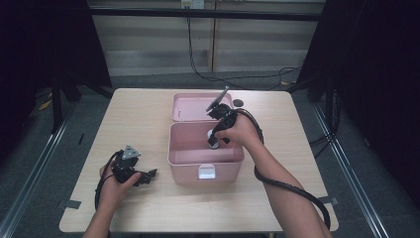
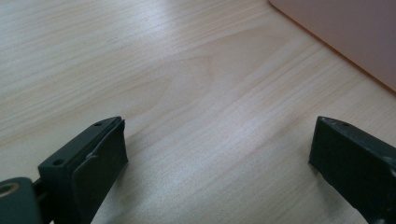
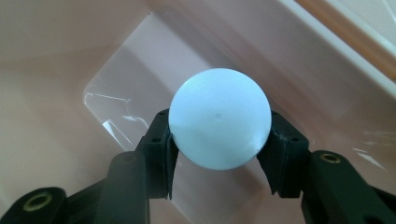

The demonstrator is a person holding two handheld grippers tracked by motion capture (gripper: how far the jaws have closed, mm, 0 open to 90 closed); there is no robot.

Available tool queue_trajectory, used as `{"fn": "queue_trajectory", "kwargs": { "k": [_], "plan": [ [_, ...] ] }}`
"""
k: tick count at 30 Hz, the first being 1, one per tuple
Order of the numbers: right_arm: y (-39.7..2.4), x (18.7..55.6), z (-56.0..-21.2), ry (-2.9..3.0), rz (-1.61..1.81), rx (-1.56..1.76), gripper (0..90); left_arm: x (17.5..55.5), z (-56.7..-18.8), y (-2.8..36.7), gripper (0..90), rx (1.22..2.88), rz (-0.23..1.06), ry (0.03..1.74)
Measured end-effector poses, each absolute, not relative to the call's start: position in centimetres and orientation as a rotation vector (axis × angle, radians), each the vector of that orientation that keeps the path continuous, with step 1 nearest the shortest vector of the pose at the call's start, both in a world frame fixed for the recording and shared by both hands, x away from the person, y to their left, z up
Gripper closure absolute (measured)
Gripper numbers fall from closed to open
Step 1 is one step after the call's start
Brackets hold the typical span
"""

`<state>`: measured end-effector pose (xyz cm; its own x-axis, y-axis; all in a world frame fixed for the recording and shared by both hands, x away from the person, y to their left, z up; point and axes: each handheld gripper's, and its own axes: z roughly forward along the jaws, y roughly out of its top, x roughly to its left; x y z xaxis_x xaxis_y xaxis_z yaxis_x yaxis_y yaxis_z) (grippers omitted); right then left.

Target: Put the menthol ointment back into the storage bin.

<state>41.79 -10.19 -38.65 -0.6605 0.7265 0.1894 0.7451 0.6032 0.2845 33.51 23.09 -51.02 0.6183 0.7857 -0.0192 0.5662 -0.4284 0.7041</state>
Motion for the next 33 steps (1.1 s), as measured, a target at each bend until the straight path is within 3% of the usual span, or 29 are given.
{"fn": "queue_trajectory", "kwargs": {
  "k": [33],
  "plan": [
    [-8.5, 43.2, -41.4, -2.741, -0.509, -1.358, 50.5, 33.5, -51.0, 23.1, 3.4, 2.152, 0.410, 1.051]
  ]
}}
